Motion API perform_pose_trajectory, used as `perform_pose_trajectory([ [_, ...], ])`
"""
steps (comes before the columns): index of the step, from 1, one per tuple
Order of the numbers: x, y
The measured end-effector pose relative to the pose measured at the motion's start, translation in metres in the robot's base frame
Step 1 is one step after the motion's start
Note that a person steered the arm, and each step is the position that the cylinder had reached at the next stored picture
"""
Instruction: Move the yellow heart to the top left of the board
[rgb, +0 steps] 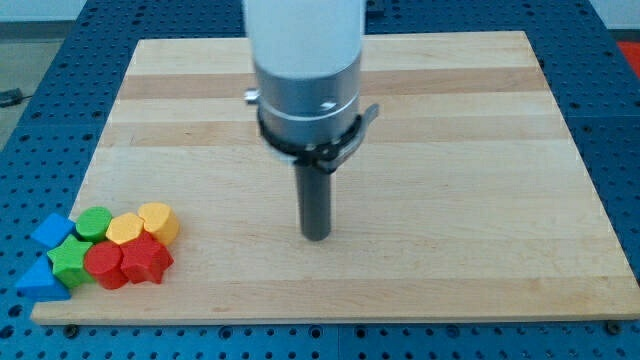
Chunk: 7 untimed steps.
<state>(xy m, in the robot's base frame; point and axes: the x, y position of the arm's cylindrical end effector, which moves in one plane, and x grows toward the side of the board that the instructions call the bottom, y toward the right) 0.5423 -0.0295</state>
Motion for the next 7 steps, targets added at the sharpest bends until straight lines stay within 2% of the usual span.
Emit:
perform_pose_trajectory([
  [3,0.075,-0.080],
  [7,0.070,-0.158],
])
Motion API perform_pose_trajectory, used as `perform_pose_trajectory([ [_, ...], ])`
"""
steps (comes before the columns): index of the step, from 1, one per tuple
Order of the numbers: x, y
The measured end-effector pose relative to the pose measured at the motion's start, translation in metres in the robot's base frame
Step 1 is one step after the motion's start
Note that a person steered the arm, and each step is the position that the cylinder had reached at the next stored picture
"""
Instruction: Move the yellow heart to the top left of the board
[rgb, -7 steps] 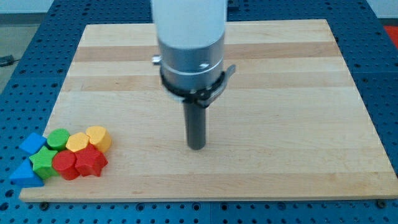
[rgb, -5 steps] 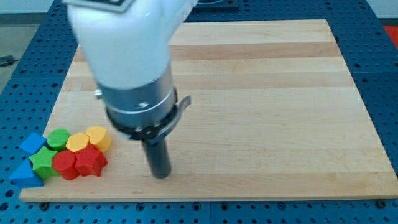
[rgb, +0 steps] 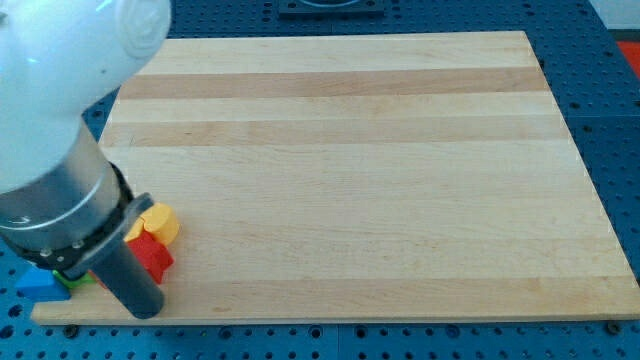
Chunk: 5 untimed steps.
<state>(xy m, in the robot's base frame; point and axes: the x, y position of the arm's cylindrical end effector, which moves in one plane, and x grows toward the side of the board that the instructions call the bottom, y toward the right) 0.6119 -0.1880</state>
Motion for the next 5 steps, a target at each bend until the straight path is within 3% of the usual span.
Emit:
perform_pose_trajectory([
  [4,-0.102,-0.006],
  [5,-0.107,-0.010],
])
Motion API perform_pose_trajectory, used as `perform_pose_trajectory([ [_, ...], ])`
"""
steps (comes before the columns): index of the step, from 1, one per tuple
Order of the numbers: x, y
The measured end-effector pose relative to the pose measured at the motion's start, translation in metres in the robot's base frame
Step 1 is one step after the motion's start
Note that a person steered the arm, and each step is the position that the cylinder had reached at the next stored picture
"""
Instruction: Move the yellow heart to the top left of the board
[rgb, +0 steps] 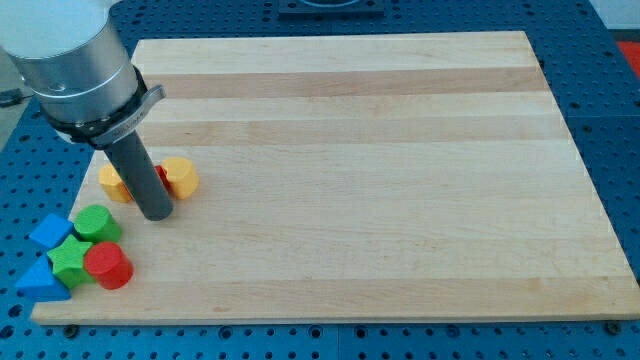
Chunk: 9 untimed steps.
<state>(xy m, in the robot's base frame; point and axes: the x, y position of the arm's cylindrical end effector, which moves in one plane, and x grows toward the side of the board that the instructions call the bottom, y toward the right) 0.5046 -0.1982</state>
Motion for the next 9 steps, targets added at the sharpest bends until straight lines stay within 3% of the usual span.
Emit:
perform_pose_trajectory([
  [2,-0.017,0.028],
  [4,-0.043,0.009],
  [9,-0.160,-0.031],
])
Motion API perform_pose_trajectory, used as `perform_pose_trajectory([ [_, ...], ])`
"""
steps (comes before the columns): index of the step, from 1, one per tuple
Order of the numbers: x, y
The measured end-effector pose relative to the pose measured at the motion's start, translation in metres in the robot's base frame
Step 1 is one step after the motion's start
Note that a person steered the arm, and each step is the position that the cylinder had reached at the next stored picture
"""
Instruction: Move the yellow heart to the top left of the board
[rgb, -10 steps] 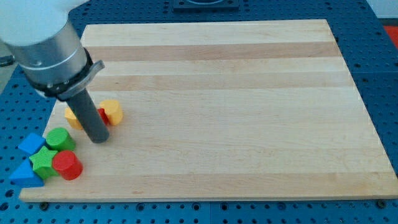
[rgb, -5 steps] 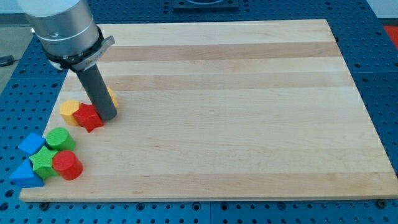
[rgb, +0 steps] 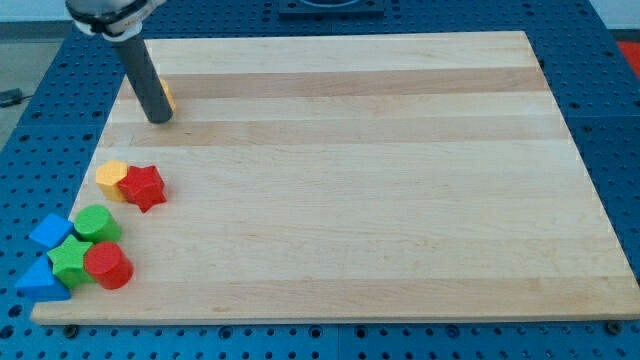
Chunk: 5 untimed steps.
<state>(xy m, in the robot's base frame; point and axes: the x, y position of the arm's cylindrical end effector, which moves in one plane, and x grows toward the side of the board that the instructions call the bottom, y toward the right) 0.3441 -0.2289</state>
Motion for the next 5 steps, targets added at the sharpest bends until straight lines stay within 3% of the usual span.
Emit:
perform_pose_trajectory([
  [2,-0.055,-0.003],
  [4,-0.026,-0.044],
  [5,-0.052,-0.047],
])
